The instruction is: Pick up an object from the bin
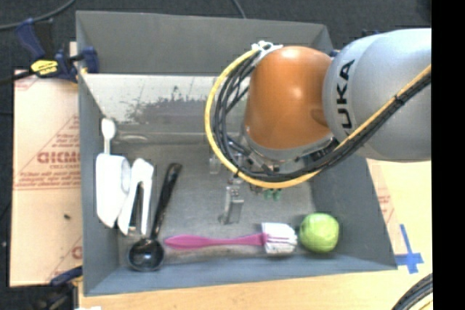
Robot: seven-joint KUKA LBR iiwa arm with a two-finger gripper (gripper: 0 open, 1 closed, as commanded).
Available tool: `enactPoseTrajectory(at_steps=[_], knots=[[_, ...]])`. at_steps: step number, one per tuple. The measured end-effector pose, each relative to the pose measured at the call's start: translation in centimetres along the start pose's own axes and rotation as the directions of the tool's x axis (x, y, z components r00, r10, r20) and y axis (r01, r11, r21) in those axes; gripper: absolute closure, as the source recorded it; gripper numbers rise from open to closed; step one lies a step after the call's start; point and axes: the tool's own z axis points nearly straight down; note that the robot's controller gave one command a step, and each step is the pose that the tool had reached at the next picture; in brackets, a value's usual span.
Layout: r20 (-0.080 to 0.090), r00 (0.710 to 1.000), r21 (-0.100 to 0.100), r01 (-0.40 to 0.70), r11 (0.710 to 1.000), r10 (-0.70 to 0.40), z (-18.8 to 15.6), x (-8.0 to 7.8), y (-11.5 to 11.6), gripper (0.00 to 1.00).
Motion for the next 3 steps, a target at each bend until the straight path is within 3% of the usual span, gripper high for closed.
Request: enactPoseTrajectory(at_steps=[1, 2, 3], knots=[[0.008, 1.0, -0.001, -0.004, 1.0, 0.004, -0.4, -0.2, -0.1, 0.0], [0.006, 0.987, 0.001, 0.162, 0.987, -0.162, 10.1, 2.6, -3.5, 0.0], [0.008, 0.981, 0.001, 0.192, 0.981, -0.192, 8.4, 3.3, -4.9, 0.0]])
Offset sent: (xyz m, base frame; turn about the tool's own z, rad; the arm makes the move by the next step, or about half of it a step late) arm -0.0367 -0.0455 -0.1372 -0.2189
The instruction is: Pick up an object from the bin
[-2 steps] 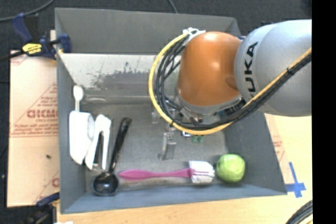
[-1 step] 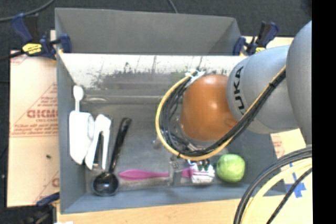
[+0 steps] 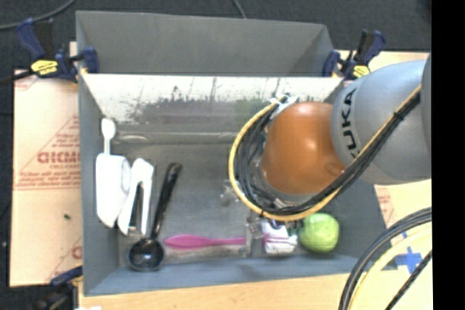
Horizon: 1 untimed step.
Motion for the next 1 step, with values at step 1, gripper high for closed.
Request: enactPoseTrajectory(at_steps=[1], knots=[[-0.003, 0.987, 0.001, -0.161, 0.987, 0.161, 2.42, 1.7, -4.3, 0.0]])
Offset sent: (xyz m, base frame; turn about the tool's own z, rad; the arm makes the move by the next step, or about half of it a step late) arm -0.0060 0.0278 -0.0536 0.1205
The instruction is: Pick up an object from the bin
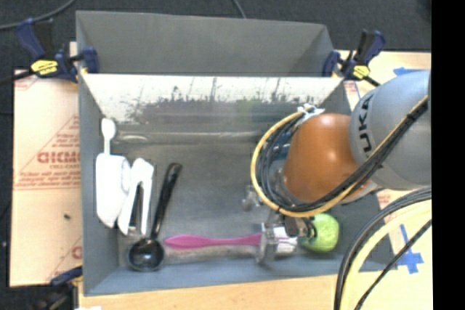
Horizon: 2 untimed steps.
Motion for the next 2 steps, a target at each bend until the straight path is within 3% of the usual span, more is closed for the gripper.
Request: enactPoseTrajectory(at_steps=[1, 2], knots=[[0.014, 0.999, -0.003, 0.045, 0.999, -0.045, 2.8, -0.9, 7.5, 0.0], [-0.004, 0.997, 0.001, 0.079, 0.997, -0.079, 2.9, -0.2, 5.0, 1.0]])
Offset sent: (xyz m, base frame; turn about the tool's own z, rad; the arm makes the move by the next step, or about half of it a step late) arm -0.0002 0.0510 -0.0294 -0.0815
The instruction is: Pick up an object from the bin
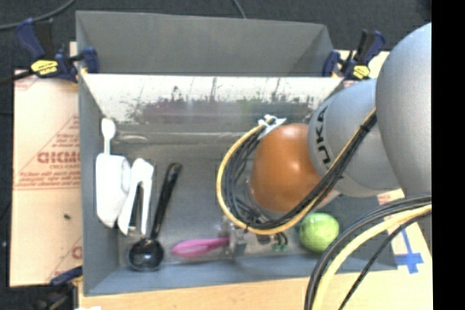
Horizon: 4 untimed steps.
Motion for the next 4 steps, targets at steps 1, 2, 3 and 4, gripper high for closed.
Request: enactPoseTrajectory(at_steps=[1, 2, 3, 4], knots=[[0.0, 1.0, 0.0, 0.0, 1.0, 0.0, 0.0, 0.0, 0.0, 1.0], [-0.002, 1.0, 0.0, -0.001, 1.0, 0.001, -0.4, 0.1, 0.0, 1.0], [-0.008, 1.0, 0.0, -0.001, 1.0, 0.001, -2.6, 0.3, 0.0, 1.0], [-0.005, 1.0, 0.0, -0.002, 1.0, 0.002, -5.1, 0.2, 0.0, 1.0]])
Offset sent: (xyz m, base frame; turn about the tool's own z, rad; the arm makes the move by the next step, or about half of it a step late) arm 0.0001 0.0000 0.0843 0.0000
